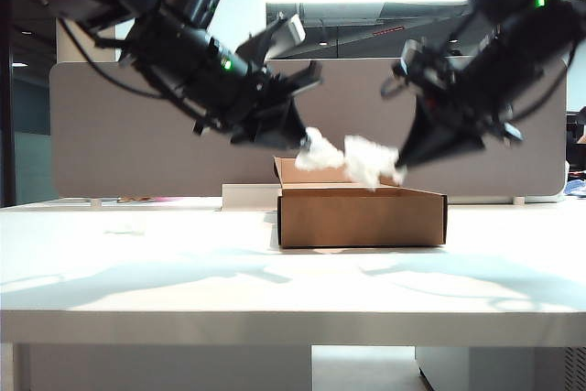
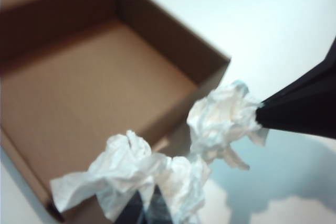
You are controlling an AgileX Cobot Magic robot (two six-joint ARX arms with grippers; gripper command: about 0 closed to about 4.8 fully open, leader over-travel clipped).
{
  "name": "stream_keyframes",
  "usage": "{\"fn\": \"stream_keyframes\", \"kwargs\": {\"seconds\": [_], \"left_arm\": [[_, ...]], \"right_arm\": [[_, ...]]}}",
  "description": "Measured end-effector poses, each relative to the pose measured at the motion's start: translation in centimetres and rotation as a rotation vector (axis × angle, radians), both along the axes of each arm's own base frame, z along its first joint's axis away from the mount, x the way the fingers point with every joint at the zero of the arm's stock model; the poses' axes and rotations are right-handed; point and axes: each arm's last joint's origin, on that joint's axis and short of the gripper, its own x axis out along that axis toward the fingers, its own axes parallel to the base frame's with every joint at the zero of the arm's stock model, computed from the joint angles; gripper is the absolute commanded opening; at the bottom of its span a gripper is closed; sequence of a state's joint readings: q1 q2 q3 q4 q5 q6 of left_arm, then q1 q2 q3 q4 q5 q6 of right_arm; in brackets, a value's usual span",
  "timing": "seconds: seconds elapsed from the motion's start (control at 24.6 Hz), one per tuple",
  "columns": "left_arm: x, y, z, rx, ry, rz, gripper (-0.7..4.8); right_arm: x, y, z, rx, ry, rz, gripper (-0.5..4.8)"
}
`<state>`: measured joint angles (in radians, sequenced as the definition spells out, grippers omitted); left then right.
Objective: Pick up all the paper balls on the table and put them in the paper box.
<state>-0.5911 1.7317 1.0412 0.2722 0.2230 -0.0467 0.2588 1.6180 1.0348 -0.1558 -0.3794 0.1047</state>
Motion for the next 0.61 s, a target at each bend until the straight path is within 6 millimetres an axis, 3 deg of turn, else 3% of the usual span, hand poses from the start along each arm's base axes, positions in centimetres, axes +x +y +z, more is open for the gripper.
{"fn": "stream_keyframes", "kwargs": {"seconds": [0.2, 0.28, 0.61], "left_arm": [[1.4, -0.5, 3.0, 0.042, -0.165, 0.082, -0.06], [2.4, -0.6, 3.5, 0.067, -0.251, 0.117, -0.06], [6.1, -2.0, 1.7, 0.099, -0.313, 0.117, -0.06]], "right_arm": [[0.9, 0.1, 4.3, 0.013, -0.149, -0.033, -0.06], [1.2, 0.1, 4.7, 0.013, -0.195, -0.048, -0.06], [2.4, 0.1, 4.9, -0.034, -0.316, -0.131, -0.05]]}}
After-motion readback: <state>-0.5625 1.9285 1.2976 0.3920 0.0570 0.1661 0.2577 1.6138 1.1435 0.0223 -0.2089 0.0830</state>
